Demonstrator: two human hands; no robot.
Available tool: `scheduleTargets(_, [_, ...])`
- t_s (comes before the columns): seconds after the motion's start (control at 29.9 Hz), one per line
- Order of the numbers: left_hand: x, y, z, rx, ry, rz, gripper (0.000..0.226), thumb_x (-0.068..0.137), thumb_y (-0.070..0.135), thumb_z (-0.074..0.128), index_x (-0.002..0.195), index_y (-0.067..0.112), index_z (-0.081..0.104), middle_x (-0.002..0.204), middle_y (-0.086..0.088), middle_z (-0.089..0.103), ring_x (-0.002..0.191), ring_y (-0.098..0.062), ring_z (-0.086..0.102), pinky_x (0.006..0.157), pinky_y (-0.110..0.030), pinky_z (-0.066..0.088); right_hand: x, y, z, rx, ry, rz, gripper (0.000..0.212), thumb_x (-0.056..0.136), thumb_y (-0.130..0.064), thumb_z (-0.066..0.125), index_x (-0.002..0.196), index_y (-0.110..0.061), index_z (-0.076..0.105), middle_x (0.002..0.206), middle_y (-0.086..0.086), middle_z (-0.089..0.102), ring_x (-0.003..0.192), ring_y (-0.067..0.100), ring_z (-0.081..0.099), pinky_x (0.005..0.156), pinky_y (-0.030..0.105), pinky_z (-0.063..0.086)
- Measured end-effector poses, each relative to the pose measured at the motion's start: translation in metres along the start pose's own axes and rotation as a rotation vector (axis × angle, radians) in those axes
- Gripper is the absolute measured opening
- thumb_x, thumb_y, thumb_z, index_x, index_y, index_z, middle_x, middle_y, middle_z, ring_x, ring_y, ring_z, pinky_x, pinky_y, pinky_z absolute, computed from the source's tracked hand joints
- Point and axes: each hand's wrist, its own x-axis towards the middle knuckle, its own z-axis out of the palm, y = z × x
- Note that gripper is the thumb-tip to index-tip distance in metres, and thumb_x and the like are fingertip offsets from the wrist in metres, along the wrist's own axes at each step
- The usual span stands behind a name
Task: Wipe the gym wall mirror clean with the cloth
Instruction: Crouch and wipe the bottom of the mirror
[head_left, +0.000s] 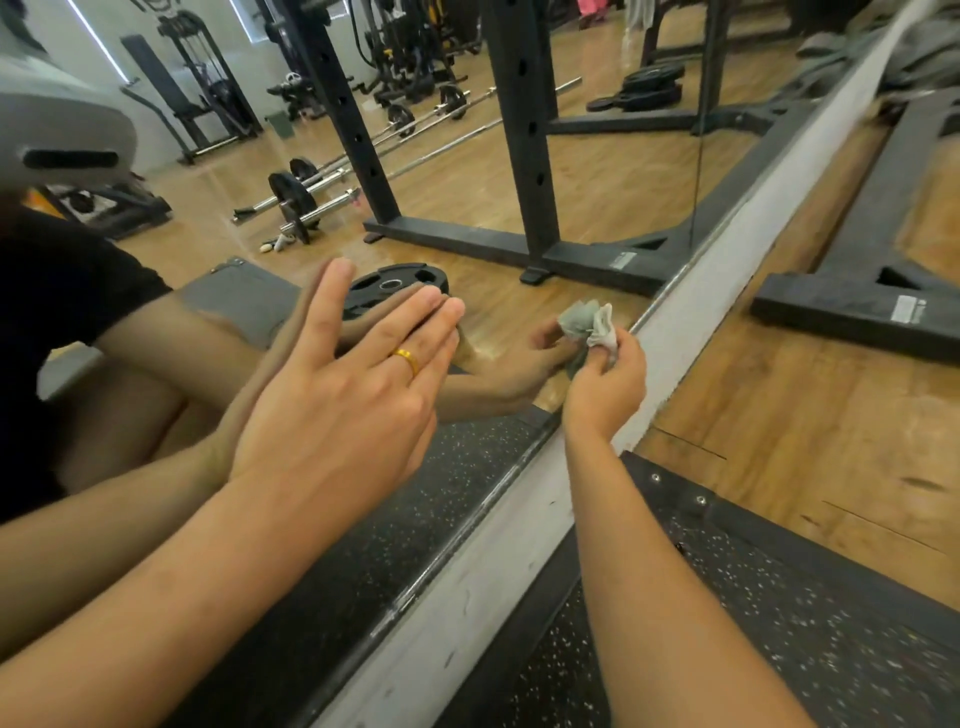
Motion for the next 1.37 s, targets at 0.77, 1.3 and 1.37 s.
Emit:
scheduleTargets(0.77, [0.002, 0.000, -0.014, -0.014, -0.119, 0.031, 0.080, 0.104, 0.042, -0.010, 0.155, 0.009, 0.042, 0.167, -0.007, 0.029, 0.157, -0.025, 0.020, 0.121, -0.068, -0.008, -0.145, -0.012, -0.033, 0.013, -0.190, -0.099, 0.022, 0.106, -0.024, 0.053, 0.123, -0.016, 0.064, 0.111, -0.004, 0.063, 0.102, 0.016, 0.059, 0.088, 0.040, 0.050])
scheduleTargets(1.3, [-0.071, -0.009, -0.054, -0.190, 0.021, 0.030, 0.050, 0.101, 0.031, 0.044, 0.143, 0.007, 0.058, 0.152, -0.011, 0.053, 0.149, -0.028, 0.040, 0.124, -0.061, 0.002, -0.208, -0.020, -0.042, 0.095, -0.163, -0.076, 0.020, 0.103, -0.018, 0.059, 0.122, -0.016, 0.066, 0.114, -0.004, 0.066, 0.108, 0.019, 0.060, 0.092, 0.042, 0.050])
scheduleTargets(1.37, [-0.117, -0.020, -0.072, -0.193, 0.065, -0.026, 0.045, 0.101, 0.023, 0.048, 0.141, 0.007, 0.061, 0.152, -0.012, 0.053, 0.148, -0.030, 0.041, 0.124, -0.060, -0.003, -0.207, -0.021, -0.042, 0.103, -0.158, -0.080, 0.023, 0.103, -0.017, 0.058, 0.124, -0.014, 0.066, 0.115, -0.003, 0.064, 0.109, 0.017, 0.058, 0.093, 0.038, 0.049])
